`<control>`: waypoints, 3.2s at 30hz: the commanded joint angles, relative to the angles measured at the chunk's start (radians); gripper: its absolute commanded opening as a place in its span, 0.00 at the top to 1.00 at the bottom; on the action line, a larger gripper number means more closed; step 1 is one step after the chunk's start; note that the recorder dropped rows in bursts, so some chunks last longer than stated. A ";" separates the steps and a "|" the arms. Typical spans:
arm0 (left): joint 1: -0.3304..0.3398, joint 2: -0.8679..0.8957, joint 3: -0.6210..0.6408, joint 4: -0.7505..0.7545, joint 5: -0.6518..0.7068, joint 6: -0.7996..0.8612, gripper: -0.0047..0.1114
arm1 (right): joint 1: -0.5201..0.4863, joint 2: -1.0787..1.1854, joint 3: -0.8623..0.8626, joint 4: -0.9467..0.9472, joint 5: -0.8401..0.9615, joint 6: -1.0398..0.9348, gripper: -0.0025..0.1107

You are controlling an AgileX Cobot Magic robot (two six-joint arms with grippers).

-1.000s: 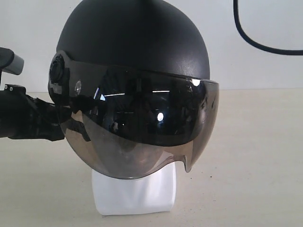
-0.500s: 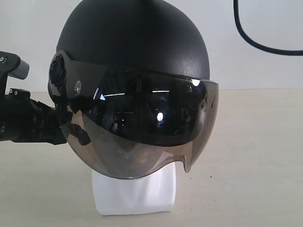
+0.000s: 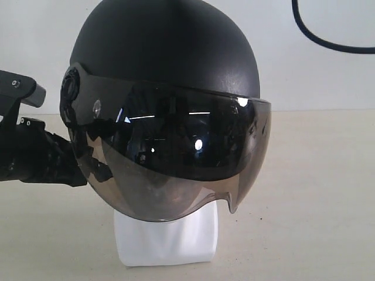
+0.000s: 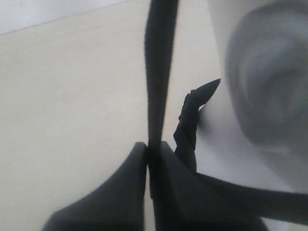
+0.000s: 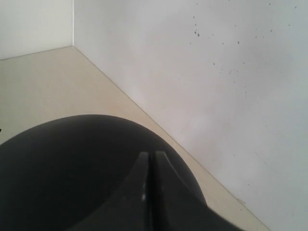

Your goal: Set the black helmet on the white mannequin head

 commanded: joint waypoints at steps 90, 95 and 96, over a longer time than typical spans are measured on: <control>-0.004 0.071 0.105 -0.001 0.096 0.044 0.92 | 0.000 -0.030 -0.005 -0.023 0.264 0.014 0.98; -0.004 0.061 0.082 -0.001 0.068 0.042 0.92 | 0.000 -0.030 -0.005 -0.023 0.264 0.012 0.98; -0.004 0.053 0.076 -0.001 0.059 0.042 0.92 | 0.000 -0.030 -0.005 -0.023 0.262 0.012 0.98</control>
